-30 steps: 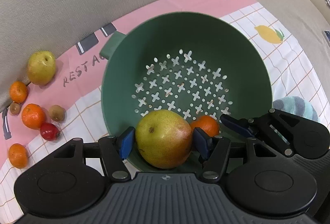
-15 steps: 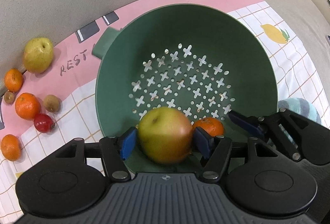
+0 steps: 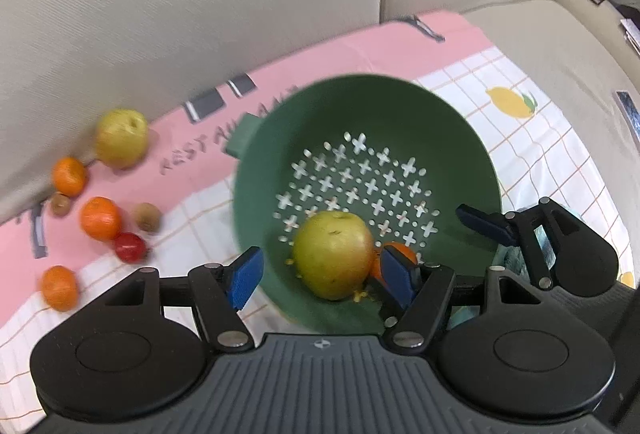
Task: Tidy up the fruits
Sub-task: 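Open the left tool dropping the pear while the right tool releases the mandarin into the colander, then move the left tool to a mandarin while the right tool reaches a yellow pear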
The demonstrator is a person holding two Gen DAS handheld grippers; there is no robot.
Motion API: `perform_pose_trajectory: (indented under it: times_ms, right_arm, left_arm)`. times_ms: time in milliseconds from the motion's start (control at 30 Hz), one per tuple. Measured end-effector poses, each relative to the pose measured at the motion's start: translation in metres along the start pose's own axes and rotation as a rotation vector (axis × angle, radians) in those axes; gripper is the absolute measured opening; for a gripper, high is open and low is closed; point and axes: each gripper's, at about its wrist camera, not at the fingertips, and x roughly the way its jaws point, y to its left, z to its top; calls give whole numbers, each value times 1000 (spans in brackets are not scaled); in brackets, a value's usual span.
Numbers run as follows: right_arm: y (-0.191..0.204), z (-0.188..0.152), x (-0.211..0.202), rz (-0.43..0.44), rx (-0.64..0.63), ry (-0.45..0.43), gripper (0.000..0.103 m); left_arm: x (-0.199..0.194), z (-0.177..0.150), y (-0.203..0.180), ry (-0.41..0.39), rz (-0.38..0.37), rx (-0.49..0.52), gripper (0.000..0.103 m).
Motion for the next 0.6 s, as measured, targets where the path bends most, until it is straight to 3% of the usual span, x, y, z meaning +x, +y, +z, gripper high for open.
perform_pose_trajectory:
  times_ms: [300, 600]
  right_arm:
    - [11, -13, -21, -50, -80, -86, 85]
    - [24, -16, -56, -68, -134, -165, 85]
  left_arm:
    - [-43, -34, 31, -125, 100, -65, 79]
    - [-79, -73, 65, -221, 185, -110, 80]
